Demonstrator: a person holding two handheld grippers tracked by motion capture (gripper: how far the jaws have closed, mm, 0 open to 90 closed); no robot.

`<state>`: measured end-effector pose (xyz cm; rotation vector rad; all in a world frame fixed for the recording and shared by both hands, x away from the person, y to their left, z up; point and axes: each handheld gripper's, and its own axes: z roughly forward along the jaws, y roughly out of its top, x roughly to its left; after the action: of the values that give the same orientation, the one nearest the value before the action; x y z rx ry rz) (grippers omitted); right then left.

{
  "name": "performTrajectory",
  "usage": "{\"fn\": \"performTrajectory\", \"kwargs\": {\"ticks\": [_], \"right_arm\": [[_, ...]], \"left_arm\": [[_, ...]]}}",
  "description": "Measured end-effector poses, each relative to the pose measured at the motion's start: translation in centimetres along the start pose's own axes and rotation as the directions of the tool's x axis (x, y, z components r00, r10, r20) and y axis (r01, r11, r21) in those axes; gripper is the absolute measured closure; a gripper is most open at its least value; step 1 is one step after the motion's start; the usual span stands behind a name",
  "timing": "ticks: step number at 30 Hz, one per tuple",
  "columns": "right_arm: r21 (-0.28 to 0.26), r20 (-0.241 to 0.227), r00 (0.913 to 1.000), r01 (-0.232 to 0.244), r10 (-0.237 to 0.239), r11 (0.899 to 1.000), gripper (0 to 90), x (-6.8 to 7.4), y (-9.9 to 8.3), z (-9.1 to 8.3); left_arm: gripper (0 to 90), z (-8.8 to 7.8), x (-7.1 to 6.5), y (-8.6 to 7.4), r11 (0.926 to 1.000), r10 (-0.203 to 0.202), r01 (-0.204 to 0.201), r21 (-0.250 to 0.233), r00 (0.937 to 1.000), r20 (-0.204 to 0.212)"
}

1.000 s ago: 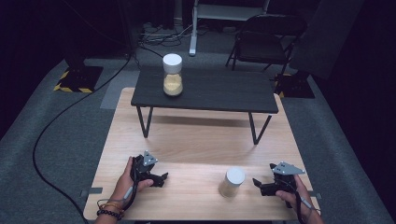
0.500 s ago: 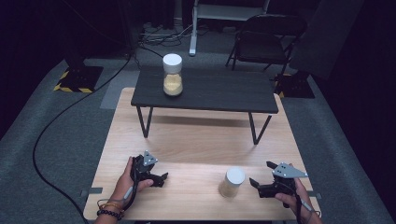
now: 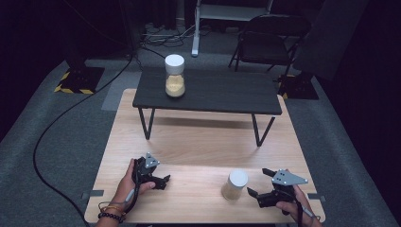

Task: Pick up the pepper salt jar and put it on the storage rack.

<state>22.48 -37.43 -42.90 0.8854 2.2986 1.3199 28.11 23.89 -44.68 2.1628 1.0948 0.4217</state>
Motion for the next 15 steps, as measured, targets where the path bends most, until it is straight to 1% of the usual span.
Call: {"fn": "performTrajectory", "kwargs": {"ticks": [3,9,15], "right_arm": [[0.004,-0.025,0.9997,0.003,-0.003,1.0,1.3,0.1,0.0,0.3],[0.032,-0.058,0.9976,0.039,-0.037,0.999,1.3,0.6,0.2,1.2],[0.031,-0.066,0.9977,0.021,-0.019,0.999,1.6,0.9,0.4,1.7]], "left_arm": [[0.4,0.0,0.0,0.0,1.0,0.0,0.0,0.0,1.0,0.0],[0.4,0.0,0.0,0.0,1.0,0.002,-0.002,0.0,1.0,0.0],[0.4,0.0,0.0,0.0,1.0,0.0,0.0,0.0,1.0,0.0]]}}
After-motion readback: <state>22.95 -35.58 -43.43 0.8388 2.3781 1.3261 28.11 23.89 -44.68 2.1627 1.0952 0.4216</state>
